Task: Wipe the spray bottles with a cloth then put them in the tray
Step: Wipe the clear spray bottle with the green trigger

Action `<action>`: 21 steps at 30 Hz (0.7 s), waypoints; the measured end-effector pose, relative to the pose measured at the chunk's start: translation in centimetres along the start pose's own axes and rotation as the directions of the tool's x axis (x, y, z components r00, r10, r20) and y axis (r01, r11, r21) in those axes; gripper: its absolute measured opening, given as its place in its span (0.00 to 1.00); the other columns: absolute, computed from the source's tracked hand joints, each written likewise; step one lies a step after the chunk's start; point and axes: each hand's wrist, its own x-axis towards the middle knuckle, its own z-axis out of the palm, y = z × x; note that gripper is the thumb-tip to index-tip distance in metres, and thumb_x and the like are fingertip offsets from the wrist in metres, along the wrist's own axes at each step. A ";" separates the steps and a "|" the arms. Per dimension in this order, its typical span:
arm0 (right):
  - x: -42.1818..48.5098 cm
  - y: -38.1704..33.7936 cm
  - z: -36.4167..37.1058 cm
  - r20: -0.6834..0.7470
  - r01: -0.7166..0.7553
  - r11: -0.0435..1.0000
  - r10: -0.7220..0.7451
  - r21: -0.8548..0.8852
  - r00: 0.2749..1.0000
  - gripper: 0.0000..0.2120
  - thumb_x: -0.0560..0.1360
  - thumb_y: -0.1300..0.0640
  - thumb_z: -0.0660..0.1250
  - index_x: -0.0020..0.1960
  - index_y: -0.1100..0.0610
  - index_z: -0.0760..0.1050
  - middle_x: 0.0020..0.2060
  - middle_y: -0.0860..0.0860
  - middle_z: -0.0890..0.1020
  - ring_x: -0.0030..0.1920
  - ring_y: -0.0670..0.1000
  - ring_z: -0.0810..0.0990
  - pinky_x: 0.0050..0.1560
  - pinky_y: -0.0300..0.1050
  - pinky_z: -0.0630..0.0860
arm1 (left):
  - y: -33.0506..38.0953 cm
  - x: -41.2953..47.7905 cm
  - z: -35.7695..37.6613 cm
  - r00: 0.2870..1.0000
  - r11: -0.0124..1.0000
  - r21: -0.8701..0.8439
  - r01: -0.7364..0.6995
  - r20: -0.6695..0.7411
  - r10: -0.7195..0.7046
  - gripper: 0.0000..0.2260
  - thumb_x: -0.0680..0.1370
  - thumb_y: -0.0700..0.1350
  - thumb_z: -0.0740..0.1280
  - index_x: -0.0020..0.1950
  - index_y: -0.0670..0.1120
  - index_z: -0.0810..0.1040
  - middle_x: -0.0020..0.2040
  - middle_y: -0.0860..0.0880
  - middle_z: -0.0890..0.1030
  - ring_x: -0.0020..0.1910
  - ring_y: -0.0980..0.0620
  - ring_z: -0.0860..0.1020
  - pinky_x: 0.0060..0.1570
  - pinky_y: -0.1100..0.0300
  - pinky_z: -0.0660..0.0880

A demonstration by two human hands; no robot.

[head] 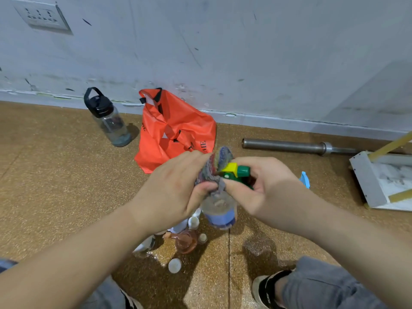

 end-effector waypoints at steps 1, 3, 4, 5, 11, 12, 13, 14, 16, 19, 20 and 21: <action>0.1 -0.1 -0.2 -0.010 -0.024 1.000 0.024 0.013 1.000 0.08 0.80 0.54 0.70 0.47 0.58 0.80 0.34 0.63 0.79 0.26 0.44 0.67 0.28 0.41 0.67 | 0.0 0.1 -0.2 1.000 1.000 -0.007 0.020 -0.019 -0.020 0.17 0.87 0.57 0.50 0.60 0.47 0.72 0.46 0.53 0.71 0.43 0.55 0.67 0.44 0.62 0.66; 0.4 0.0 -0.1 -0.028 -0.066 0.997 0.067 0.044 0.997 0.10 0.79 0.49 0.70 0.47 0.56 0.81 0.39 0.67 0.80 0.31 0.49 0.70 0.32 0.54 0.70 | 0.2 0.4 -0.2 0.998 0.998 -0.030 0.064 0.000 -0.064 0.10 0.86 0.55 0.53 0.55 0.51 0.68 0.43 0.57 0.67 0.39 0.60 0.63 0.40 0.66 0.62; 0.4 0.0 -0.1 -0.044 -0.070 0.996 0.072 0.058 0.996 0.11 0.78 0.47 0.70 0.46 0.55 0.80 0.40 0.67 0.81 0.34 0.52 0.71 0.36 0.59 0.72 | 0.3 0.5 -0.2 0.996 0.995 -0.052 0.087 0.038 -0.085 0.07 0.85 0.54 0.54 0.54 0.53 0.67 0.42 0.58 0.67 0.38 0.60 0.64 0.39 0.66 0.62; 0.5 0.3 0.0 -0.059 -0.069 0.996 0.072 0.055 0.996 0.12 0.77 0.46 0.70 0.45 0.55 0.80 0.39 0.66 0.81 0.34 0.52 0.71 0.38 0.61 0.73 | 0.4 0.6 -0.2 0.992 0.991 -0.077 0.106 0.079 -0.100 0.05 0.85 0.54 0.55 0.53 0.54 0.66 0.41 0.59 0.67 0.37 0.60 0.66 0.38 0.66 0.64; 0.1 0.3 -0.1 -0.022 -0.061 0.995 0.060 -0.082 0.998 0.11 0.79 0.45 0.70 0.46 0.53 0.80 0.37 0.60 0.83 0.37 0.61 0.78 0.40 0.60 0.76 | 0.1 1.0 -1.1 0.955 0.966 -0.187 0.177 0.270 -0.123 0.06 0.79 0.41 0.67 0.52 0.44 0.70 0.40 0.51 0.73 0.37 0.55 0.70 0.37 0.62 0.65; 0.1 0.2 -0.2 -0.019 -0.065 0.994 0.063 -0.085 0.998 0.11 0.79 0.45 0.70 0.46 0.52 0.80 0.37 0.59 0.83 0.38 0.60 0.79 0.40 0.60 0.76 | 0.2 0.9 -1.2 0.950 0.958 -0.211 0.193 0.283 -0.129 0.06 0.79 0.39 0.67 0.52 0.43 0.71 0.39 0.50 0.73 0.37 0.54 0.70 0.36 0.64 0.65; 0.1 0.2 -0.2 -0.026 -0.065 0.995 0.063 -0.078 0.998 0.12 0.78 0.44 0.69 0.46 0.52 0.80 0.37 0.59 0.83 0.39 0.61 0.79 0.42 0.61 0.77 | 0.3 0.9 -1.3 0.949 0.948 -0.239 0.210 0.282 -0.139 0.06 0.79 0.37 0.67 0.53 0.42 0.71 0.38 0.50 0.73 0.37 0.55 0.70 0.36 0.66 0.65; 0.1 0.1 -0.3 -0.032 -0.067 0.995 0.065 -0.071 0.997 0.13 0.77 0.42 0.68 0.46 0.51 0.80 0.38 0.59 0.83 0.40 0.61 0.80 0.43 0.62 0.77 | 0.5 0.9 -1.3 0.952 0.939 -0.263 0.221 0.268 -0.149 0.06 0.79 0.37 0.67 0.53 0.43 0.72 0.38 0.50 0.74 0.37 0.55 0.71 0.35 0.67 0.65; 0.1 -0.1 -0.4 -0.033 -0.064 0.997 0.063 -0.042 0.997 0.12 0.77 0.42 0.69 0.46 0.51 0.80 0.39 0.59 0.84 0.42 0.62 0.81 0.44 0.62 0.78 | 0.7 0.7 -1.3 0.966 0.951 -0.241 0.195 0.216 -0.143 0.04 0.80 0.39 0.66 0.52 0.44 0.71 0.37 0.52 0.73 0.36 0.56 0.71 0.35 0.66 0.66; 0.1 -0.2 -0.5 -0.001 -0.051 0.998 0.051 -0.027 0.999 0.09 0.79 0.48 0.71 0.45 0.53 0.81 0.38 0.60 0.82 0.36 0.59 0.77 0.40 0.55 0.73 | 0.9 0.2 -1.1 0.975 0.983 -0.120 0.142 0.187 -0.119 0.04 0.80 0.42 0.64 0.51 0.45 0.70 0.37 0.51 0.72 0.34 0.53 0.69 0.34 0.56 0.66; 0.1 -0.3 -0.5 0.005 -0.055 0.998 0.055 -0.029 0.998 0.09 0.79 0.49 0.71 0.45 0.53 0.81 0.36 0.58 0.82 0.34 0.54 0.74 0.38 0.53 0.71 | 0.9 0.2 -1.0 0.974 0.982 -0.120 0.146 0.192 -0.121 0.04 0.80 0.40 0.64 0.51 0.45 0.70 0.38 0.51 0.71 0.34 0.52 0.68 0.34 0.56 0.65; 0.1 -0.4 -0.5 0.003 -0.058 0.998 0.058 -0.017 0.998 0.08 0.79 0.49 0.71 0.44 0.52 0.81 0.34 0.55 0.81 0.32 0.51 0.73 0.36 0.51 0.70 | 0.9 0.2 -1.0 0.973 0.979 -0.137 0.153 0.197 -0.124 0.05 0.79 0.39 0.65 0.51 0.45 0.70 0.38 0.52 0.71 0.35 0.54 0.68 0.34 0.58 0.63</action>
